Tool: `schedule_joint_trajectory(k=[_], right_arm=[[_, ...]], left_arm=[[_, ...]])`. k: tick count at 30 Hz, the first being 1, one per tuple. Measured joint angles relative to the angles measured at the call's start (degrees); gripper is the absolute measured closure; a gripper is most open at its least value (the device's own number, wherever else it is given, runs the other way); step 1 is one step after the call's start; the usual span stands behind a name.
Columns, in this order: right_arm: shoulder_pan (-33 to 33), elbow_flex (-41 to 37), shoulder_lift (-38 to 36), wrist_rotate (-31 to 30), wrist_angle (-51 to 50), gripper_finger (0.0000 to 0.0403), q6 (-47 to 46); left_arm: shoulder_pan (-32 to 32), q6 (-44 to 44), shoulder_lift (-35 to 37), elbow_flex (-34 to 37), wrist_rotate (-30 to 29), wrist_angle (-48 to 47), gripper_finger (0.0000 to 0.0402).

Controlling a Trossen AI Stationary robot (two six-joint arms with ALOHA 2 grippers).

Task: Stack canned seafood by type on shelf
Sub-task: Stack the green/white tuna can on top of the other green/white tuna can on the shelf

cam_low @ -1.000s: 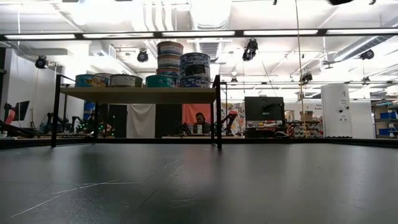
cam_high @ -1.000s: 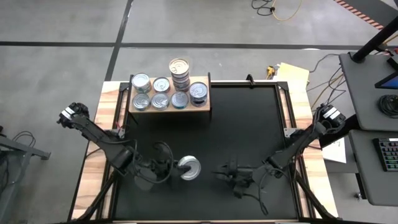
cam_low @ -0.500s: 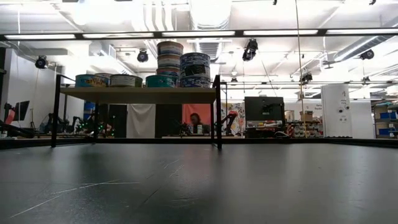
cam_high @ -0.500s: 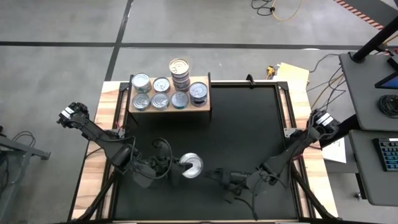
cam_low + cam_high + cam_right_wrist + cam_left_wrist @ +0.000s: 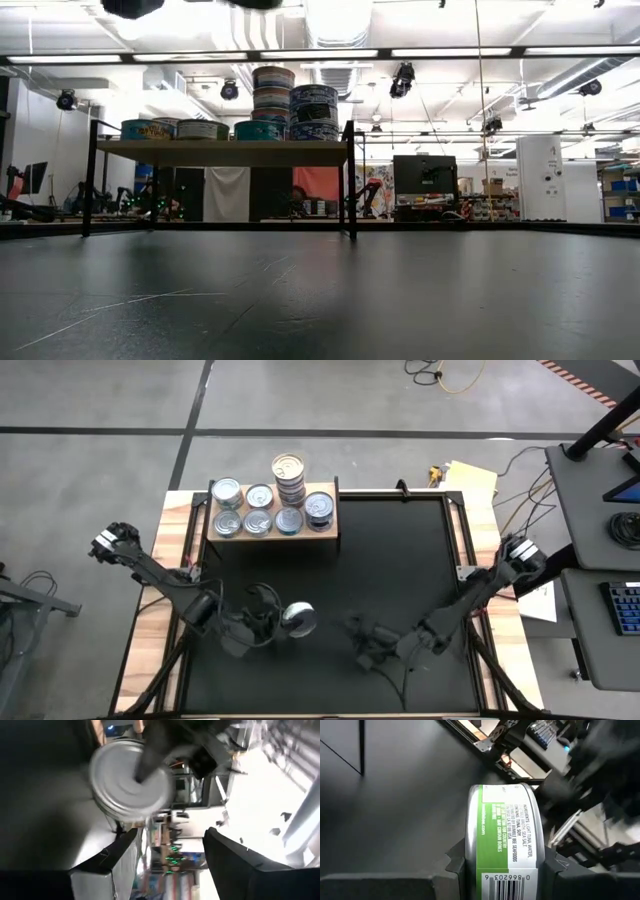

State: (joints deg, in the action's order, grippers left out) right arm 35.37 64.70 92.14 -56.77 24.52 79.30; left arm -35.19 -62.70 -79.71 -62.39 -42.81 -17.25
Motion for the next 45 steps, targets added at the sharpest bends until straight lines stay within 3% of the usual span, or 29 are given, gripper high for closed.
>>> schedule_joint_trajectory(k=[4,9,13,17,26,45], right_arm=[[-0.3,-5.7,-6.2,3.9,-0.3,0.0195,-8.3],[-0.3,-10.8,-11.7,11.6,0.3,0.0195,-13.8],[-0.1,-11.1,-10.7,11.1,0.0,0.0195,-6.3],[-0.2,-8.5,-8.2,10.6,0.2,0.0195,6.1],[-2.9,-0.8,-1.2,8.3,-0.5,0.0195,17.0],[-5.7,2.5,1.7,7.9,-0.3,0.0211,18.9]], left_arm=[[2.5,8.6,4.6,7.0,4.0,8.9,0.0289],[8.2,17.8,9.0,20.4,18.0,39.0,0.0289],[11.5,4.8,6.8,30.2,25.5,66.8,0.0289],[11.1,-3.0,2.2,34.7,25.6,81.4,0.0289],[10.6,-8.0,-3.8,32.9,24.2,85.8,0.0289],[10.5,-5.2,-4.6,31.2,25.1,84.0,0.0275]])
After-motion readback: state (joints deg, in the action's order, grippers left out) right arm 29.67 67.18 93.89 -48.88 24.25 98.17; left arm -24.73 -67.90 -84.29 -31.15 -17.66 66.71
